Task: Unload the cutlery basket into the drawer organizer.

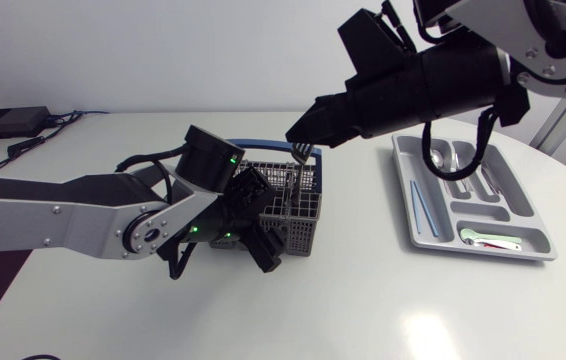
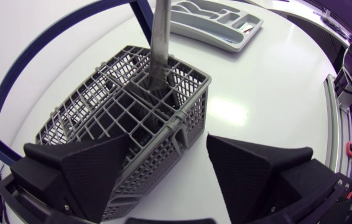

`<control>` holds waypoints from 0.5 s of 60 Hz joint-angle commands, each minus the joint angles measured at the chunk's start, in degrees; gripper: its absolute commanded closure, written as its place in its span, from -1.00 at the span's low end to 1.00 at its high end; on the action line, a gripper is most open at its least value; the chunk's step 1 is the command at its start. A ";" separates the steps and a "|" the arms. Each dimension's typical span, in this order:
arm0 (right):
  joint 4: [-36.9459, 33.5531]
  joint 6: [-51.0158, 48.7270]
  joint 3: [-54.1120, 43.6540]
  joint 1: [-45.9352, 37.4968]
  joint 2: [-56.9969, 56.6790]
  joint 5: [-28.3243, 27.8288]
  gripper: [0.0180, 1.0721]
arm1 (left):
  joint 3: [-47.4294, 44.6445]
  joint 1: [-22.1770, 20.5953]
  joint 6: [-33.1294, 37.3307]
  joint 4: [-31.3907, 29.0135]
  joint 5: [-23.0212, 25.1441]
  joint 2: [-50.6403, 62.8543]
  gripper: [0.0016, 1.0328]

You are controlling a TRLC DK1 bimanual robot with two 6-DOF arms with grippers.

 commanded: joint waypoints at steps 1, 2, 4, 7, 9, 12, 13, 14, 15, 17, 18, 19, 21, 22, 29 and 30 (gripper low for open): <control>-0.28 2.26 2.49 -0.68 -0.10 -0.58 0.89 | 0.58 -0.47 -1.68 0.29 -0.61 2.00 -0.76; -0.28 2.26 2.58 -0.68 -0.10 -0.58 0.89 | 0.58 -0.47 -1.68 0.29 -0.70 2.00 -0.76; -0.72 2.26 3.02 -0.68 -0.10 -0.58 0.89 | 0.58 -0.47 -1.68 0.38 -0.70 2.00 -0.76; -1.51 2.26 3.72 -0.76 -0.10 -0.85 0.89 | 0.58 -0.47 -1.68 0.29 -0.70 2.00 -0.76; -1.86 2.26 4.07 -0.85 -0.19 -1.02 0.89 | 0.49 -0.47 -1.68 0.29 -0.70 1.91 -0.76; -2.57 2.26 4.60 -1.03 -0.54 -1.20 0.89 | 0.31 -0.20 -1.68 0.38 -0.70 1.56 -0.76; -2.83 2.26 4.69 -1.03 -0.63 -1.29 0.89 | 0.31 -0.20 -1.68 0.38 -0.70 1.47 -0.76; -3.09 2.26 4.86 -1.03 -0.72 -1.55 0.89 | 0.23 -0.11 -1.68 0.38 -0.70 1.21 -0.76; -3.18 2.26 4.95 -1.12 -0.81 -1.99 0.89 | 0.14 -0.03 -1.68 0.38 -0.70 0.86 -0.76; -3.80 2.08 5.12 -1.20 -1.33 -2.34 0.89 | -0.04 0.06 -1.68 0.38 -0.70 0.15 -0.76; -3.97 2.00 5.21 -1.20 -1.51 -2.52 0.89 | -0.12 0.15 -1.68 0.47 -0.70 -0.20 -0.76; -4.23 1.91 5.21 -1.20 -1.77 -2.61 0.89 | -0.39 0.15 -1.68 0.73 -0.70 -0.90 -0.76; -4.67 1.56 5.30 -1.29 -2.30 -2.96 0.89 | -0.56 0.24 -1.68 1.08 -0.70 -1.69 -0.76; -5.29 1.12 5.48 -1.29 -2.56 -3.22 0.89 | -0.92 0.32 -1.76 1.52 -0.70 -2.84 -0.76; -8.19 -3.28 5.39 -2.08 -3.88 -6.39 0.89 | -1.44 0.59 -1.15 2.75 1.32 -6.53 -0.76; -8.72 -4.16 5.30 -2.26 -3.97 -6.74 0.89 | -1.36 0.85 -0.88 2.75 2.38 -7.06 -0.76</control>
